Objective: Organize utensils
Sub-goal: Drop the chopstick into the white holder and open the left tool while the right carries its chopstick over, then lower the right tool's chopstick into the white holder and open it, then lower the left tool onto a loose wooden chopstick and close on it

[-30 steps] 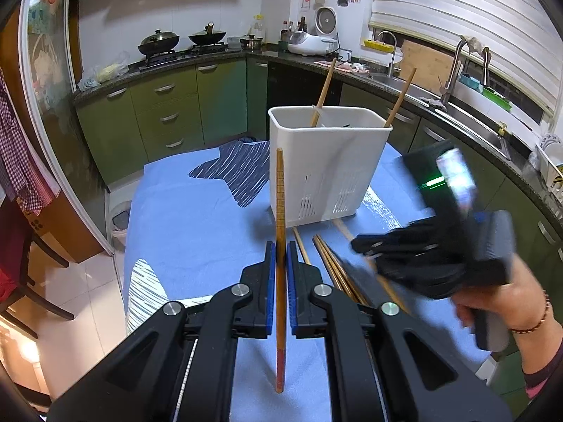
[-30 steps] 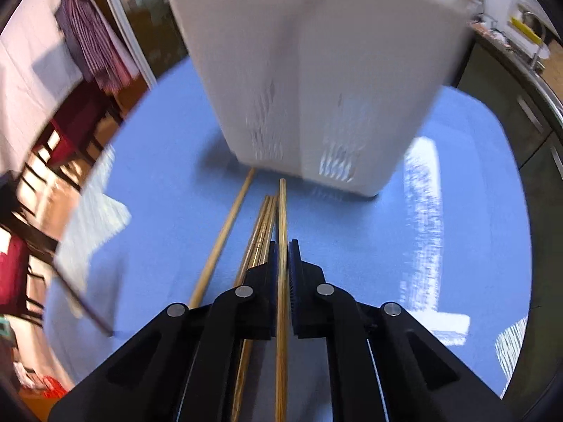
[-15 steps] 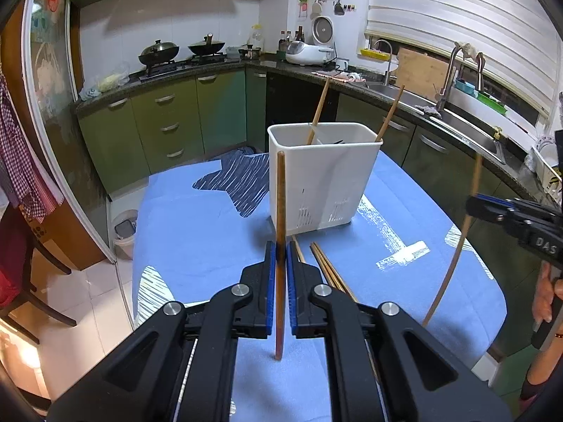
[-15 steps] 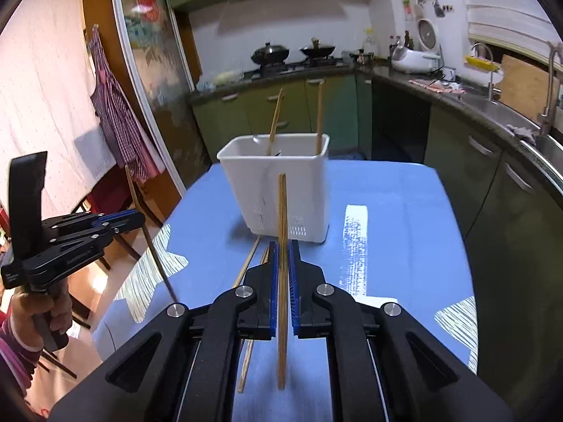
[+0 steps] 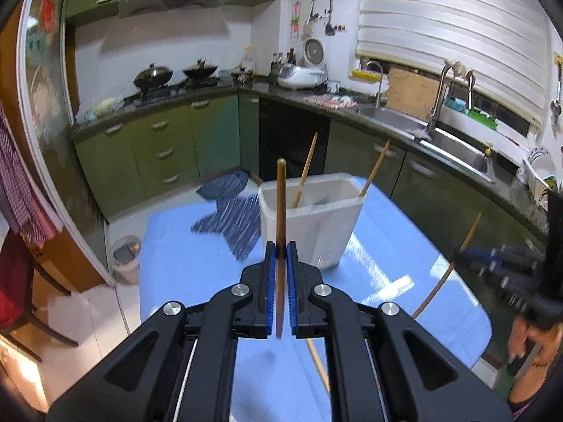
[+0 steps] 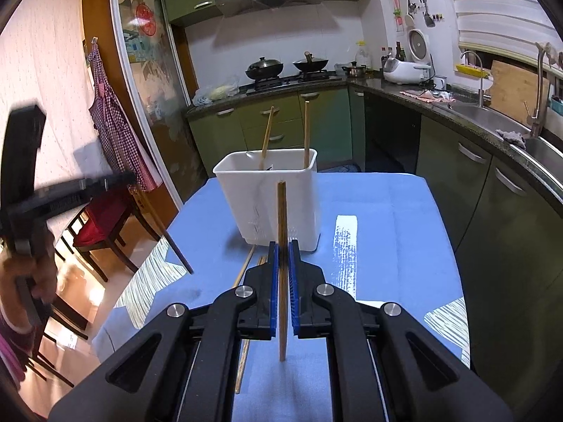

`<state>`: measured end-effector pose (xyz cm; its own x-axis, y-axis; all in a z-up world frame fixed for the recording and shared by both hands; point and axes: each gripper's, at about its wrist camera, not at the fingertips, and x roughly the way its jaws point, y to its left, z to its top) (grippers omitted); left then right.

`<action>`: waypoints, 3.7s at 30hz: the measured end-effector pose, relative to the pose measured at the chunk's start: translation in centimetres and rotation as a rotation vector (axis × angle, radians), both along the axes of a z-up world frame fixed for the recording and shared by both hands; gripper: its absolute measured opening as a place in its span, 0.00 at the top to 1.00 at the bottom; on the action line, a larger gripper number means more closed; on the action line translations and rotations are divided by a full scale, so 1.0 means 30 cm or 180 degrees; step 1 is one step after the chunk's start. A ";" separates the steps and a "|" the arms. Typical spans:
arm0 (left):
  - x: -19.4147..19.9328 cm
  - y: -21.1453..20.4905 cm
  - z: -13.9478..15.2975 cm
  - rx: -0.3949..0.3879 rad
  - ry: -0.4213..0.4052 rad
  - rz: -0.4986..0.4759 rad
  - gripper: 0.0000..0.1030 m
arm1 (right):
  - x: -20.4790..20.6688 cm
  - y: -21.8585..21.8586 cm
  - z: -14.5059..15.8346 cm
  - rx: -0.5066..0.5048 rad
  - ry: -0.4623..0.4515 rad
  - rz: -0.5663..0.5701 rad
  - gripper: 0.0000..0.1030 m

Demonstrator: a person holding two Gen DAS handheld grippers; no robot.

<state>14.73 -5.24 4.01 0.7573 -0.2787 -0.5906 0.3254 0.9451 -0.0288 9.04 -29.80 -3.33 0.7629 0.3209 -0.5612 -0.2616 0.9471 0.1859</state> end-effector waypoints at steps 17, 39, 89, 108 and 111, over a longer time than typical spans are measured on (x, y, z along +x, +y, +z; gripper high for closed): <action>0.246 -0.158 0.264 -0.0090 -0.0654 0.0101 0.94 | -0.024 -0.020 -0.005 0.0034 -0.0022 -0.0002 0.94; 0.240 -0.084 0.063 -0.0199 -0.0200 0.0103 0.61 | 0.096 -0.006 0.391 0.0149 -0.0672 -0.0078 0.94; 0.271 -0.166 -0.524 0.0321 0.1457 0.0252 0.62 | 0.162 -0.155 -0.149 -0.0121 0.0157 -0.0508 0.74; 0.356 -0.231 -0.652 0.0545 0.1794 0.0347 0.82 | 0.184 -0.163 -0.166 -0.0086 0.0284 -0.0489 0.66; 0.340 -0.238 -0.650 0.0563 0.1749 0.0319 0.92 | 0.191 -0.160 -0.172 -0.0087 0.0317 -0.0486 0.66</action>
